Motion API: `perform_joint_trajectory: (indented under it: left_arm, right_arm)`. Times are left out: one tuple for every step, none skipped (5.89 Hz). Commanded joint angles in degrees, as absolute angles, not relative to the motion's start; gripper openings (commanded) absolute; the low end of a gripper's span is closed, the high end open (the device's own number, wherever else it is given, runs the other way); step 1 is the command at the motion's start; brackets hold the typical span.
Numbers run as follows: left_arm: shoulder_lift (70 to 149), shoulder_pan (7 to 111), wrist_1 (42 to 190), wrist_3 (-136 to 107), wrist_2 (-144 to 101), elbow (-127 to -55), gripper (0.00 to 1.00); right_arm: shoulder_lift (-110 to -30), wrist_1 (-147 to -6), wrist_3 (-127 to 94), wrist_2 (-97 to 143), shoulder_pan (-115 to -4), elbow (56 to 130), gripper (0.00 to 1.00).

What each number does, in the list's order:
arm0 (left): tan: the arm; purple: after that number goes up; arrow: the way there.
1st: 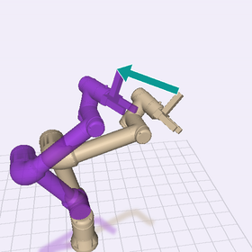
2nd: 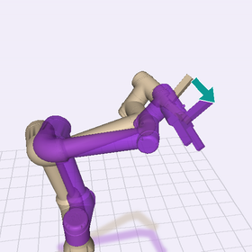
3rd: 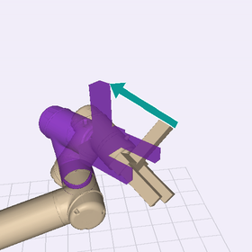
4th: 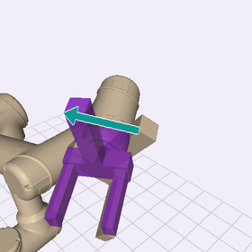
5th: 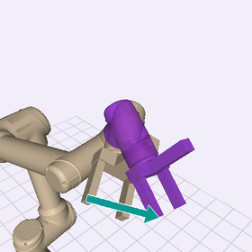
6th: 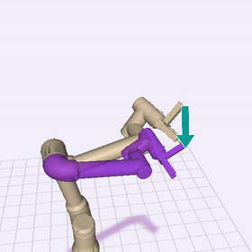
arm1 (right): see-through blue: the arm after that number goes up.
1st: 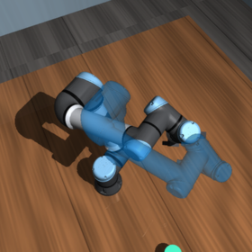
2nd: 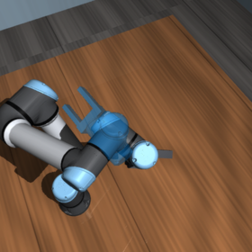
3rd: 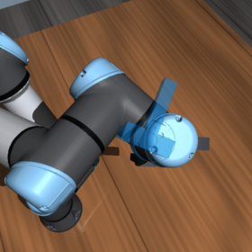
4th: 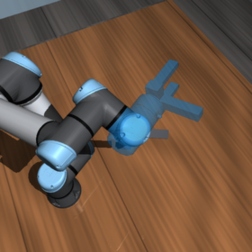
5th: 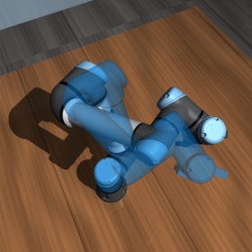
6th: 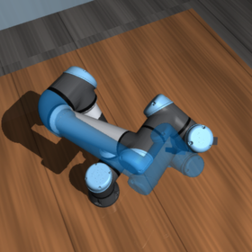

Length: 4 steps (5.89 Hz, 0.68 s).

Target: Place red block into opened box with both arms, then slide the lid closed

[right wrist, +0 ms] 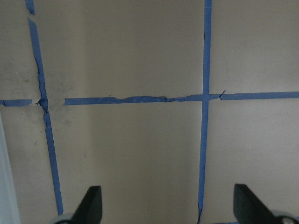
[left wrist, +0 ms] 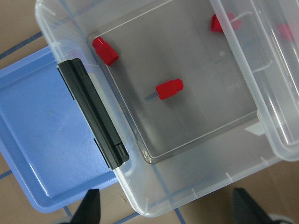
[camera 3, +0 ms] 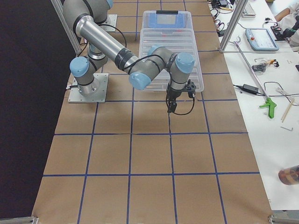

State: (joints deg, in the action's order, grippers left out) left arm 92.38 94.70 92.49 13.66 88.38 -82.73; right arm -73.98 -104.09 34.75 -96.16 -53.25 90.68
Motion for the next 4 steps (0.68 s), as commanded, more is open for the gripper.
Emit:
perform_joint_trajectory:
  left_arm:
    - [92.20,94.40,90.19,8.53,88.50,-83.67,0.98]
    - [92.46,93.96,89.57,8.70,88.42,-83.67,0.98]
    - [92.03,94.04,89.65,8.70,88.59,-84.02,0.98]
    - [92.11,94.13,89.65,9.22,88.42,-84.02,0.98]
  right_arm:
    - [-75.92,-105.21,31.56,-95.45,-53.79,94.99,1.00]
    - [-77.42,-105.21,30.25,-95.36,-54.05,96.58,1.00]
    - [-78.82,-105.21,30.15,-95.36,-55.01,97.90,1.00]
    - [-79.19,-105.21,30.06,-93.88,-55.80,98.52,1.00]
